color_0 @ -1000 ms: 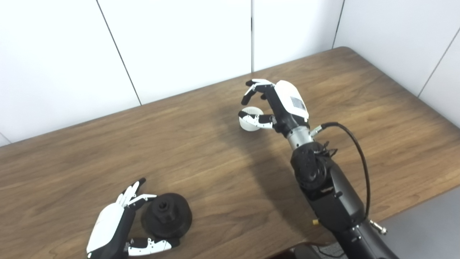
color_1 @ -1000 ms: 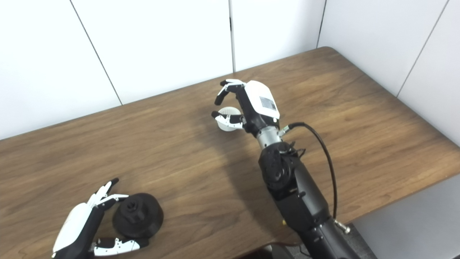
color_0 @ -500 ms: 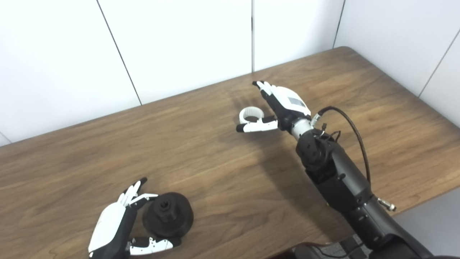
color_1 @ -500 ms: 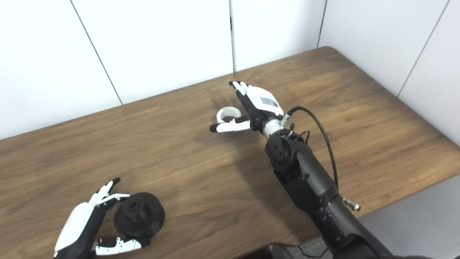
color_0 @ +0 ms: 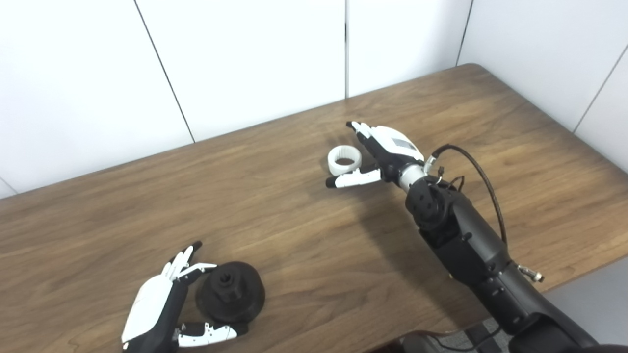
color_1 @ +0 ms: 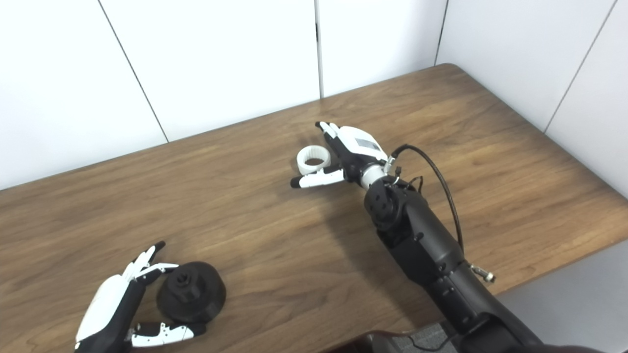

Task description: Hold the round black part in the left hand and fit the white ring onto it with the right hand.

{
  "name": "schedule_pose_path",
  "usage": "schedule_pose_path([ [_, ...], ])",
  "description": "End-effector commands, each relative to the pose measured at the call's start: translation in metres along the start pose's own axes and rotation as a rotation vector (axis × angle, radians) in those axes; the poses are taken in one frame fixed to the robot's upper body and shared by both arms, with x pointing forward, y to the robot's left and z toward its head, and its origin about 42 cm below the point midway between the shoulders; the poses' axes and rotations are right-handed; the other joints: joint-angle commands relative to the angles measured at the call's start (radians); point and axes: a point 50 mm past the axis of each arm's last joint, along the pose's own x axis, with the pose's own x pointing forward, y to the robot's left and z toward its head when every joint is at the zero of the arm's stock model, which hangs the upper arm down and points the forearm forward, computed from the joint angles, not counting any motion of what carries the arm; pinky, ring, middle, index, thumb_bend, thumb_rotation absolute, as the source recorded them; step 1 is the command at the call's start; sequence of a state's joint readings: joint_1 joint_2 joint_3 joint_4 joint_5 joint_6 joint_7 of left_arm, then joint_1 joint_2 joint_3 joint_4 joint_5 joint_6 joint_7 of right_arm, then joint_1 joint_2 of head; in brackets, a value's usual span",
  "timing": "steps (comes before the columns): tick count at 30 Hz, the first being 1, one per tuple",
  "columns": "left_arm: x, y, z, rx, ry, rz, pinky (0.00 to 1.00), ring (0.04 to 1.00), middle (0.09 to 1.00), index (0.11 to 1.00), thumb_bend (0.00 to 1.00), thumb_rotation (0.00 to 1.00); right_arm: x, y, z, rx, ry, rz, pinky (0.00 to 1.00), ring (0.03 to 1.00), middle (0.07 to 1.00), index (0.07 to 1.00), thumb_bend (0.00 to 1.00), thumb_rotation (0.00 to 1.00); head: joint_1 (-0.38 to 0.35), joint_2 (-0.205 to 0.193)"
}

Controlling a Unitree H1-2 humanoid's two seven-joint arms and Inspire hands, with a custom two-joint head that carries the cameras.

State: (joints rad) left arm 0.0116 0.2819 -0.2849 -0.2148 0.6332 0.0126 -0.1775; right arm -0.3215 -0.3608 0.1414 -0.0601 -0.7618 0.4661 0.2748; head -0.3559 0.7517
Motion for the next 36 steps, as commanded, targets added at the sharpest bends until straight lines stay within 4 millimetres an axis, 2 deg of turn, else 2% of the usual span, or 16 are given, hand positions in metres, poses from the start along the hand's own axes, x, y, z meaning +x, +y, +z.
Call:
schedule_pose_path([
  [1, 0.004, 0.013, 0.005, 0.03, -0.038, 0.037, 1.0, 1.0, 1.0, 0.631, 0.87, 0.35, 0.008, -0.022, 0.012, -0.033, -0.032, -0.066, 0.97, 1.0, 1.0, 1.0, 1.0, 0.64, 0.0, 0.001],
  [10, 0.003, 0.013, 0.006, 0.03, -0.038, 0.036, 1.0, 1.0, 1.0, 0.633, 0.87, 0.36, 0.015, -0.018, 0.005, -0.054, -0.018, -0.071, 0.98, 1.0, 1.0, 0.958, 1.0, 0.59, 0.008, 0.004],
  [30, 0.001, 0.012, 0.009, 0.03, -0.041, 0.04, 1.0, 1.0, 1.0, 0.633, 0.87, 0.37, 0.026, 0.001, 0.001, -0.052, -0.014, -0.127, 0.96, 1.0, 1.0, 0.863, 1.0, 0.57, 0.032, 0.011],
  [36, 0.001, 0.013, 0.011, 0.025, -0.039, 0.037, 1.0, 1.0, 1.0, 0.634, 0.86, 0.36, 0.029, 0.01, 0.002, -0.039, -0.023, -0.161, 0.94, 1.0, 1.0, 0.791, 0.93, 0.52, 0.039, 0.016],
])
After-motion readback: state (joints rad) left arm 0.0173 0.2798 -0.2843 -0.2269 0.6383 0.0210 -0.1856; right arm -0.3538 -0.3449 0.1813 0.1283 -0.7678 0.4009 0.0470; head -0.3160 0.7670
